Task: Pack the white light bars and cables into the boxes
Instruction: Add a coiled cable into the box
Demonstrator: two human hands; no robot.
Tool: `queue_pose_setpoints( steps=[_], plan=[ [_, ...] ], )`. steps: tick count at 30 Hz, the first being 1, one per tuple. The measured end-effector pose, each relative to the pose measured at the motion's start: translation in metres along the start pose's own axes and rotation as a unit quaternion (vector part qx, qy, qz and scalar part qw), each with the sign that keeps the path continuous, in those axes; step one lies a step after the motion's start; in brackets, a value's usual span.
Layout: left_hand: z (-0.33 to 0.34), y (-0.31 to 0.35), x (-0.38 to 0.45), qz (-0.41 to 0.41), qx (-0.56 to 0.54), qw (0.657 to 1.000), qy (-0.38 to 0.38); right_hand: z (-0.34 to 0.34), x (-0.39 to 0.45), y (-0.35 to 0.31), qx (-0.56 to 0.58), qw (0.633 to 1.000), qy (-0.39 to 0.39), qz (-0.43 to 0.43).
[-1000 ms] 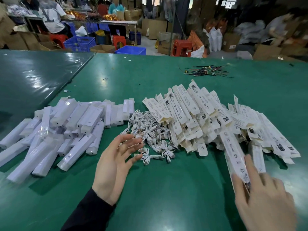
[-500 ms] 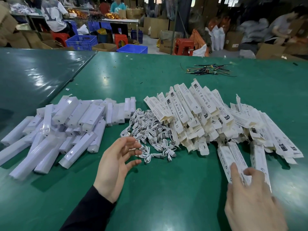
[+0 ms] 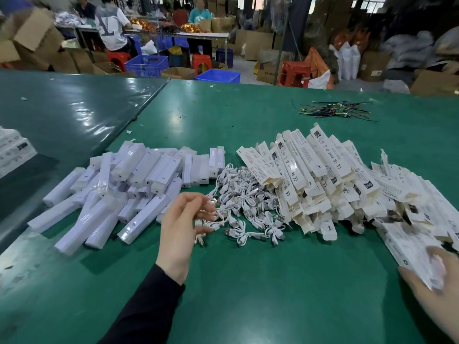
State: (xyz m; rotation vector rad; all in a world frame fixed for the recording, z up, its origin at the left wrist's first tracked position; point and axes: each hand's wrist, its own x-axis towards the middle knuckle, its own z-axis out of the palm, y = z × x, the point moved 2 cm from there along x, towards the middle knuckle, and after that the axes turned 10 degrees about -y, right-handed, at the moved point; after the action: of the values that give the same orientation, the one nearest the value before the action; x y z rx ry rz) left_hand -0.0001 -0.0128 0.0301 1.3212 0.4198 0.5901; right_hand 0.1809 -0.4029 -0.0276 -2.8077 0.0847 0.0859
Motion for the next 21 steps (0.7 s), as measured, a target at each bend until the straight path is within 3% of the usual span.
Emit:
queue_pose_setpoints(
  steps=[3, 4, 6, 8, 10, 12, 15, 17, 21],
  plan=[
    [-0.018, 0.009, 0.007, 0.091, 0.189, 0.974, 0.083, -0.003, -0.007, -0.01, 0.043, 0.999, -0.012, -0.014],
    [-0.027, 0.013, 0.009, 0.12, 0.299, 0.94, 0.116, -0.007, -0.012, -0.016, 0.044, 0.999, -0.013, -0.015],
    [-0.044, 0.016, 0.012, 0.138, 0.505, 0.836, 0.164, -0.019, -0.021, -0.03, 0.034, 0.999, 0.004, -0.023],
    [-0.057, 0.012, 0.016, 0.066, 0.615, 0.767, 0.174, -0.033, -0.038, -0.056, 0.04, 0.994, 0.064, -0.078],
    [-0.062, 0.008, 0.018, -0.022, 0.661, 0.73, 0.171, -0.043, -0.063, -0.095, 0.052, 0.967, 0.146, -0.2],
    [-0.061, 0.007, 0.018, -0.037, 0.672, 0.719, 0.171, -0.041, -0.079, -0.13, 0.087, 0.934, 0.133, -0.32],
    [-0.054, 0.009, 0.015, 0.029, 0.637, 0.748, 0.181, -0.02, -0.08, -0.173, 0.076, 0.909, 0.057, -0.406],
    [-0.049, 0.009, 0.013, 0.079, 0.615, 0.764, 0.181, -0.005, -0.065, -0.198, 0.045, 0.916, 0.056, -0.396],
    [-0.047, 0.007, 0.01, 0.119, 0.594, 0.776, 0.173, 0.015, -0.034, -0.225, -0.051, 0.964, 0.058, -0.256]
  ],
)
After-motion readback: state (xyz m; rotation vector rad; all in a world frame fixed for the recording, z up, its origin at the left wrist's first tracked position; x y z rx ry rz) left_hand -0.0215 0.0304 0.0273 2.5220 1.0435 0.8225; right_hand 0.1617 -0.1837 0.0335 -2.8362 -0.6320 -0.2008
